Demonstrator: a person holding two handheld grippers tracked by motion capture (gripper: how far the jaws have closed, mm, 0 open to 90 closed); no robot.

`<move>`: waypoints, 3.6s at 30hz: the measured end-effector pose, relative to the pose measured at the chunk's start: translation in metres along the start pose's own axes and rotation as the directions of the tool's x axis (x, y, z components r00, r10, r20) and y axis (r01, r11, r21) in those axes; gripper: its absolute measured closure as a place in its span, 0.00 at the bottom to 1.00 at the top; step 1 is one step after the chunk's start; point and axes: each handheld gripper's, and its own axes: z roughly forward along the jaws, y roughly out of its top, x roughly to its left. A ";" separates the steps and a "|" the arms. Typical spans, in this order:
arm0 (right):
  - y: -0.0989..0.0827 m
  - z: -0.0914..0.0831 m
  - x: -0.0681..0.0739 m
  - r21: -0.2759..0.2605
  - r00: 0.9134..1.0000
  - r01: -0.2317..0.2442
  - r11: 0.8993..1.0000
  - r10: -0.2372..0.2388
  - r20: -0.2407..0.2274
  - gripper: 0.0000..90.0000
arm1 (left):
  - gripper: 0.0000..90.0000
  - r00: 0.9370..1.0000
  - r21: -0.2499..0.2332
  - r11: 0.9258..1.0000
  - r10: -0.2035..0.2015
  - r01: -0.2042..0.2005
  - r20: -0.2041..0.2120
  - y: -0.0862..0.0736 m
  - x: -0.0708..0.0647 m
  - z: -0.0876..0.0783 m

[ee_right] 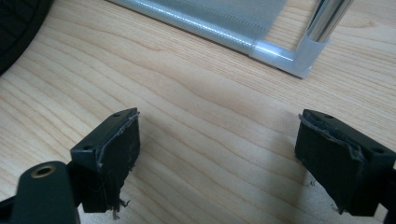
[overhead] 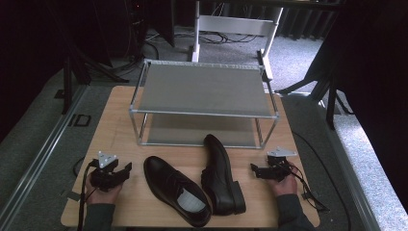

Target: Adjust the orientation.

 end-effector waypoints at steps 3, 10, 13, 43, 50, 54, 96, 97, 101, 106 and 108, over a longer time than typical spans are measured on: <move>-0.001 -0.001 0.001 -0.001 1.000 0.002 1.000 -0.002 0.001 0.15 | 0.53 1.000 -0.005 1.000 0.010 -0.010 0.016 -0.002 -0.005 -0.006; -0.003 -0.006 0.002 -0.013 1.000 -0.007 1.000 0.008 0.009 0.33 | 0.58 0.995 -0.004 0.996 0.085 -0.085 0.060 -0.013 -0.027 -0.023; -0.003 -0.008 0.004 -0.010 1.000 -0.013 1.000 0.013 0.017 0.41 | 0.59 0.989 0.011 0.992 0.120 -0.122 0.087 -0.021 -0.037 -0.030; -0.002 -0.040 0.044 -0.035 0.996 0.076 0.997 -0.074 0.044 0.54 | 0.65 0.942 0.077 0.948 0.294 -0.309 0.162 -0.018 -0.080 -0.003; 0.001 -0.053 0.058 -0.068 0.996 0.091 0.994 -0.089 0.023 0.54 | 0.67 0.943 0.070 0.949 0.295 -0.308 0.157 -0.005 -0.082 0.012; 0.002 -0.057 0.061 -0.077 0.996 0.092 0.993 -0.091 0.016 0.54 | 0.67 0.942 0.063 0.950 0.290 -0.305 0.170 0.002 -0.082 0.022; 0.031 -0.092 0.118 -0.171 0.972 0.151 0.974 -0.177 -0.153 0.50 | 0.57 0.932 0.018 0.974 0.212 -0.227 0.294 0.002 -0.084 0.001; 0.031 -0.092 0.118 -0.171 0.972 0.151 0.974 -0.177 -0.153 0.50 | 0.57 0.932 0.016 0.974 0.210 -0.224 0.297 0.000 -0.084 -0.002; 0.031 -0.094 0.128 -0.169 0.966 0.173 0.970 -0.201 -0.165 0.48 | 0.57 0.930 0.002 0.975 0.211 -0.222 0.299 -0.006 -0.085 -0.009; 0.027 -0.086 0.134 -0.144 0.961 0.176 0.974 -0.202 -0.189 0.47 | 0.57 0.928 0.006 0.973 0.219 -0.232 0.303 -0.005 -0.087 -0.004; 0.026 -0.082 0.135 -0.135 0.960 0.175 0.975 -0.200 -0.197 0.47 | 0.57 0.923 0.009 0.971 0.225 -0.239 0.313 -0.005 -0.090 -0.002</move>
